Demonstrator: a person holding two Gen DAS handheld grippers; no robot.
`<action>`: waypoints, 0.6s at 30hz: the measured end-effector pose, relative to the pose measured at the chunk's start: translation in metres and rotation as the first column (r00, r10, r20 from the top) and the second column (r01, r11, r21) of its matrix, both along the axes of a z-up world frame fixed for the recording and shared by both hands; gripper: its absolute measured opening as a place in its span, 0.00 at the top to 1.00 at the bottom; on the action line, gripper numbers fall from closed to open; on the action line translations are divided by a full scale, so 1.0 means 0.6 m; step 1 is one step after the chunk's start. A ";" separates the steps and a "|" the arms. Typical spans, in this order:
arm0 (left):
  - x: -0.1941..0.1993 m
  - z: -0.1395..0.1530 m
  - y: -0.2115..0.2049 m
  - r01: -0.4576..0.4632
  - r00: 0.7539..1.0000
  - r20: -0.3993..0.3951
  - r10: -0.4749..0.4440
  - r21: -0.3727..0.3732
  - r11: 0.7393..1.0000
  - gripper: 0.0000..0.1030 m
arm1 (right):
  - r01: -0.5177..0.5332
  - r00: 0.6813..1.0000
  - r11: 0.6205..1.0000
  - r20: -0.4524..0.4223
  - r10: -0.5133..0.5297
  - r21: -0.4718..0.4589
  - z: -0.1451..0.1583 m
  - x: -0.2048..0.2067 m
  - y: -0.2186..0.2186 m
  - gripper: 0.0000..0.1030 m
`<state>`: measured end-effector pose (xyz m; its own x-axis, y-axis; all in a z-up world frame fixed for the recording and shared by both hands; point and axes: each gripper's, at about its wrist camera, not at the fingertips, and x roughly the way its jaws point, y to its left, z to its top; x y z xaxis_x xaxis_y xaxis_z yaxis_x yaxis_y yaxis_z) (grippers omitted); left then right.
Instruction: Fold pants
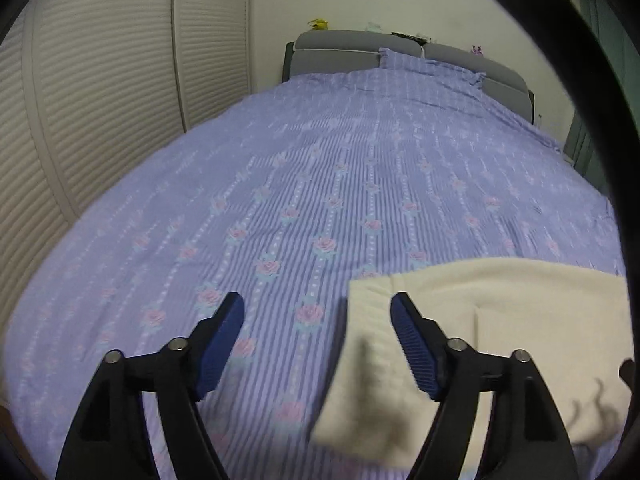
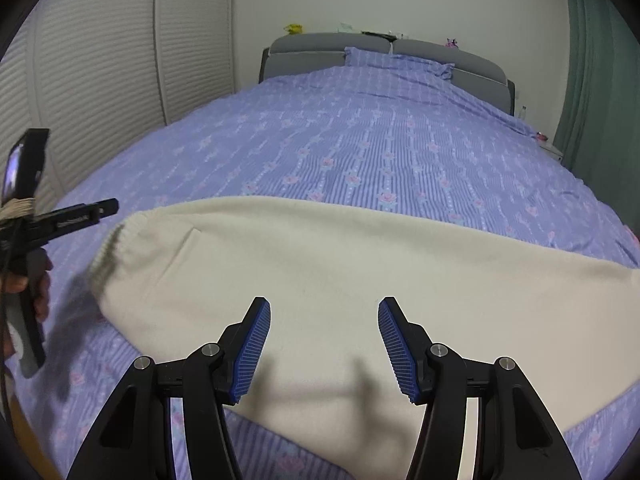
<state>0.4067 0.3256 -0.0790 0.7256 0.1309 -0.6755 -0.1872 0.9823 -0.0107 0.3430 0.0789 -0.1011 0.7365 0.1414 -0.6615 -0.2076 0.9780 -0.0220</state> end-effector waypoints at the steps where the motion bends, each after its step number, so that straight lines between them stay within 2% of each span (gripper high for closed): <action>1: -0.012 0.005 -0.002 0.005 1.000 0.001 -0.005 0.004 1.000 0.26 | -0.011 1.000 1.000 0.006 0.010 0.006 0.008 -0.011 -0.008 0.40; 3: -0.050 0.024 -0.022 0.034 0.999 0.003 -0.034 0.012 0.999 0.24 | -0.016 0.999 1.000 0.029 0.016 0.013 0.023 -0.032 -0.023 0.26; 4: -0.064 0.030 -0.030 0.037 0.999 0.000 -0.037 0.023 0.999 0.20 | -0.018 0.999 1.000 0.051 0.017 0.013 0.034 -0.048 -0.034 0.25; 7: -0.123 0.058 -0.073 0.077 0.997 0.013 -0.077 0.055 0.996 0.18 | -0.026 0.996 1.000 0.086 0.027 -0.012 0.060 -0.090 -0.065 0.24; 9: -0.155 0.072 -0.096 0.106 0.994 0.029 -0.107 0.048 0.993 0.13 | -0.027 0.994 1.000 0.105 0.028 -0.014 0.079 -0.117 -0.089 0.24; 15: -0.243 0.110 -0.183 0.168 0.985 0.044 -0.169 0.016 0.986 0.12 | 0.008 0.990 1.000 0.144 -0.008 -0.004 0.124 -0.204 -0.181 0.21; 18: -0.288 0.129 -0.235 0.203 0.977 0.062 -0.205 0.034 0.979 0.09 | 0.027 0.987 1.000 0.156 -0.029 0.014 0.137 -0.244 -0.228 0.20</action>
<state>0.2339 0.1845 -0.0016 0.7809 -0.0062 -0.6247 0.0173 0.9998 0.0117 0.1969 -0.0581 -0.0188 0.8345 0.1260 -0.5364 -0.1747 0.9838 -0.0408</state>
